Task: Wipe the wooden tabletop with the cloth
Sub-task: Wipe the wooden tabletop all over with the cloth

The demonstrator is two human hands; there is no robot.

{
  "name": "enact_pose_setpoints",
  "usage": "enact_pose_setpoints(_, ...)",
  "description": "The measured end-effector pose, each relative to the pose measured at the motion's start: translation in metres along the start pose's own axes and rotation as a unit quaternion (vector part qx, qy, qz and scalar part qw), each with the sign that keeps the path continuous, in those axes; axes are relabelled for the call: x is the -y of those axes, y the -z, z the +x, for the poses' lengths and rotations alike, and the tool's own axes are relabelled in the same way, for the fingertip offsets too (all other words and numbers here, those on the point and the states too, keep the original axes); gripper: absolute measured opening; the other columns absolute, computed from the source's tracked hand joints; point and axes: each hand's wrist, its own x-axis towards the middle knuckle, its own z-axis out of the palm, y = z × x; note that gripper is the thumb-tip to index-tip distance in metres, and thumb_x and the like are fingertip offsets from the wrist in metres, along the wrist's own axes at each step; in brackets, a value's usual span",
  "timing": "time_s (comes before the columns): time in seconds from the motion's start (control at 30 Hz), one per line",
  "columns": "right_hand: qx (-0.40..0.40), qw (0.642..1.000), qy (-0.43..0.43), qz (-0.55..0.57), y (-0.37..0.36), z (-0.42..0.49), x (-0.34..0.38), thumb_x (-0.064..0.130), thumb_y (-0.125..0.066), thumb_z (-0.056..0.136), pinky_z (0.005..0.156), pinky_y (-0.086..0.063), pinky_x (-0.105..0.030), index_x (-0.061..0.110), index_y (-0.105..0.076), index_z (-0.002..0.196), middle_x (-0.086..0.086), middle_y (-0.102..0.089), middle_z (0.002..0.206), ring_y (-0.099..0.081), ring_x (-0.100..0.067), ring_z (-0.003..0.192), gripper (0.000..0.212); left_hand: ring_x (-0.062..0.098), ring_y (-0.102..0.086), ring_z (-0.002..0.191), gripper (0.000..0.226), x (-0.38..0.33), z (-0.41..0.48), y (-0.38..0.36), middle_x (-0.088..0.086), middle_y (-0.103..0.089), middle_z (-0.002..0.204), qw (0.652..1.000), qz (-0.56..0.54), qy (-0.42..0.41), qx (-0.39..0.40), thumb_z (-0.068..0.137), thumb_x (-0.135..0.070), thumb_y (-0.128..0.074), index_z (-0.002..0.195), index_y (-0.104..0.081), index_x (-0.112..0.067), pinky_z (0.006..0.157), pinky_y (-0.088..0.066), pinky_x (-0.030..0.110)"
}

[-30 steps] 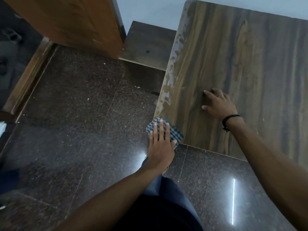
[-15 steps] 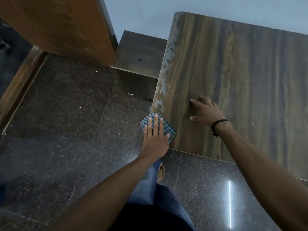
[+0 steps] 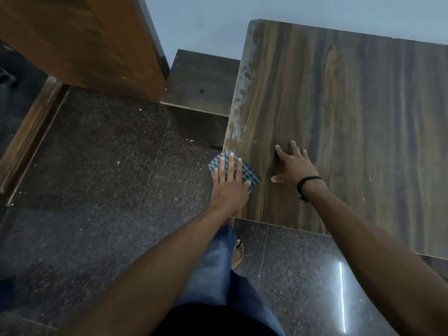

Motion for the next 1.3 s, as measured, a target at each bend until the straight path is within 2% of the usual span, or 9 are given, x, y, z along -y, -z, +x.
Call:
enact_pose_setpoints(0.13,-0.005,1.000,-0.003,-0.011,-0.001,-0.004,0.001,0.045,-0.083,0.080,0.115,-0.033,-0.061,0.039,-0.009,0.161,-0.005,0.009,0.170,-0.003,-0.043,0.154,0.110,0.030,0.031,0.147,0.071,0.007,-0.007,-0.003,0.009,0.034,0.159,1.000,-0.009,-0.018,0.006,0.107,-0.047,-0.018,0.155,0.022,-0.013,0.123,0.009,0.048)
enact_pose_setpoints(0.23,-0.008,1.000,-0.002,-0.011,-0.002,-0.005,0.002,0.043,-0.081,0.083,0.114,-0.034,-0.060,0.038,-0.008,0.162,-0.005,0.010,0.169,-0.002,-0.043,0.154,0.108,0.037,0.016,0.151,0.071,0.015,-0.050,-0.031,0.015,0.018,0.163,0.999,0.002,-0.014,-0.031,0.104,-0.049,-0.012,0.158,0.010,-0.008,0.123,-0.002,0.052)
enact_pose_setpoints(0.43,0.004,1.000,-0.009,-0.018,0.004,-0.002,0.009,0.040,-0.081,0.083,0.114,-0.032,-0.059,0.035,-0.005,0.162,-0.008,0.013,0.169,-0.001,-0.045,0.153,0.109,0.031,0.034,0.145,0.072,-0.008,0.035,0.020,0.008,0.038,0.157,1.000,-0.014,-0.005,-0.021,0.107,-0.047,-0.019,0.154,0.024,-0.014,0.120,0.014,0.047)
enact_pose_setpoints(0.53,0.001,1.000,-0.010,-0.014,0.002,-0.004,0.004,0.041,-0.081,0.083,0.114,-0.032,-0.059,0.036,-0.006,0.162,-0.007,0.012,0.169,-0.002,-0.044,0.153,0.109,0.031,0.032,0.146,0.072,-0.014,0.075,0.044,0.007,0.036,0.158,1.000,-0.025,0.004,0.000,0.108,-0.045,-0.024,0.156,0.021,-0.014,0.122,0.011,0.048)
enact_pose_setpoints(0.63,-0.003,1.000,-0.001,-0.016,0.000,-0.004,0.003,0.041,-0.081,0.083,0.113,-0.034,-0.060,0.036,-0.007,0.162,-0.007,0.012,0.169,-0.003,-0.045,0.153,0.109,0.032,0.026,0.148,0.070,-0.005,0.043,0.029,0.011,0.029,0.161,0.999,-0.038,-0.009,-0.021,0.107,-0.044,-0.021,0.156,0.017,-0.010,0.124,0.005,0.050)
enact_pose_setpoints(0.77,0.010,1.000,-0.003,-0.028,0.001,0.000,0.004,0.041,-0.080,0.084,0.111,-0.036,-0.060,0.034,-0.005,0.162,-0.010,0.013,0.168,-0.003,-0.046,0.152,0.109,0.035,0.020,0.150,0.071,0.004,-0.002,-0.003,0.013,0.023,0.162,0.999,-0.014,-0.011,-0.034,0.100,-0.050,-0.001,0.157,0.013,-0.010,0.122,0.006,0.049)
enact_pose_setpoints(0.87,0.017,0.999,0.000,-0.037,0.014,0.009,0.009,0.040,-0.082,0.082,0.111,-0.036,-0.060,0.039,-0.005,0.162,-0.009,0.011,0.168,-0.007,-0.050,0.151,0.111,0.032,0.027,0.148,0.068,-0.004,0.040,0.020,0.011,0.029,0.161,0.999,-0.014,-0.010,-0.035,0.107,-0.047,-0.014,0.156,0.018,-0.012,0.120,0.013,0.047)
enact_pose_setpoints(1.0,-0.009,1.000,0.011,-0.018,0.049,0.049,0.014,0.042,-0.086,0.077,0.119,-0.026,-0.061,0.043,-0.007,0.160,-0.007,0.015,0.169,0.002,-0.048,0.153,0.115,0.030,0.031,0.147,0.070,-0.020,0.103,0.062,0.007,0.035,0.159,1.000,-0.015,-0.002,-0.004,0.108,-0.044,-0.021,0.156,0.020,-0.014,0.122,0.011,0.047)
enact_pose_setpoints(1.3,0.012,1.000,-0.014,0.004,0.054,0.067,0.007,0.038,-0.075,0.090,0.119,-0.023,-0.061,0.040,-0.005,0.162,-0.009,0.014,0.169,0.000,-0.056,0.149,0.100,0.032,0.031,0.147,0.071,-0.002,0.069,0.040,0.010,0.034,0.159,1.000,-0.003,-0.022,0.015,0.107,-0.047,-0.018,0.154,0.023,-0.013,0.122,0.011,0.050)
